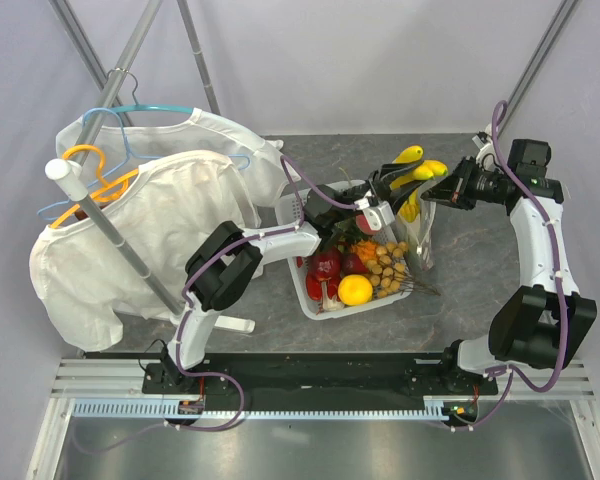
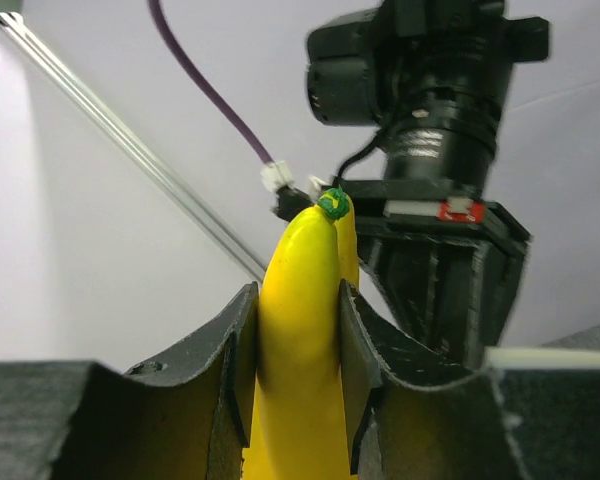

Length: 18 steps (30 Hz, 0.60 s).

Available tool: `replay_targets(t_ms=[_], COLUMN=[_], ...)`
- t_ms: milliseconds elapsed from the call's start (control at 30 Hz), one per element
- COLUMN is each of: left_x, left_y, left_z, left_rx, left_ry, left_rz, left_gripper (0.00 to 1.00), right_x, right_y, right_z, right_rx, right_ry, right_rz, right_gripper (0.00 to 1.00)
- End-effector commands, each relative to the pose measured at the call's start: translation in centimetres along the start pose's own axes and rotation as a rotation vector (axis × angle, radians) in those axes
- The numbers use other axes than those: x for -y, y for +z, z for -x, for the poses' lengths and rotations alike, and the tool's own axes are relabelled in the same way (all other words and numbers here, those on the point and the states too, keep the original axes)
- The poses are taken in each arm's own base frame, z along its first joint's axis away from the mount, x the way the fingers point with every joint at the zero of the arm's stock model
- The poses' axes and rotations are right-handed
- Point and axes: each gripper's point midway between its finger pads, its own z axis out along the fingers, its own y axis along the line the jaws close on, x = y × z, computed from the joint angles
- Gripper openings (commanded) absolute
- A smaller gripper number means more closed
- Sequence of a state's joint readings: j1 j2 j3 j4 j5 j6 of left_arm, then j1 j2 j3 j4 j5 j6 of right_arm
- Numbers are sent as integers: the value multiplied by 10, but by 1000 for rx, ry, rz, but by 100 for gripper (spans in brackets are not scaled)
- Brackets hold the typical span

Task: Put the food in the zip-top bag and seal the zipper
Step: Place the fake fruit in the zipper food storage bag, then adjust the zipper food storage bag at the center of the board.

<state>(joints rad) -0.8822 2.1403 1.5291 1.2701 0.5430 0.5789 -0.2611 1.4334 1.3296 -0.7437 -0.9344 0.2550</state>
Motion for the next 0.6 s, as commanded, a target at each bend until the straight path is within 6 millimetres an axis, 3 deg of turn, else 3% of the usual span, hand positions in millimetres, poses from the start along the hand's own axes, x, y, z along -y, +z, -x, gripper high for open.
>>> replay_targets(t_ms=[0,67,167,200,333,467,500,533,567], left_x=[-33,-27,-26,-28,-43,-65,-68,-66,-77], left_y=[-13,-20,-25,-26,-28,-30,-30,-32,-33], left_z=[72,78,85,85,94,106,103,85,93], left_rx=[238,238,228,220,201,160,132,42,15], left_ry=[213,156,116,107,57,-18,-46,-151,-184], left_rz=[114,95,85,93,130,134,131,107,108], left_gripper=[21,28,49,61,80,81,80,79,78], right_x=[-19,-20,-22,-22,-22,-24,-25,-27,-28], right_y=[-7,-9,-11,-11,-14,-15,-16,-17,-18], right_z=[12,15,19,21,24,24,24,24,25], right_rx=[19,27,32,34,45,44,45,43,43], right_ry=[-61,-65,-69,-68,-80,-93,-113,-120,-134], right_rz=[56,57,68,68,65,74,77,78,77], right_gripper=[0,0,0,0,0,0,0,0,0])
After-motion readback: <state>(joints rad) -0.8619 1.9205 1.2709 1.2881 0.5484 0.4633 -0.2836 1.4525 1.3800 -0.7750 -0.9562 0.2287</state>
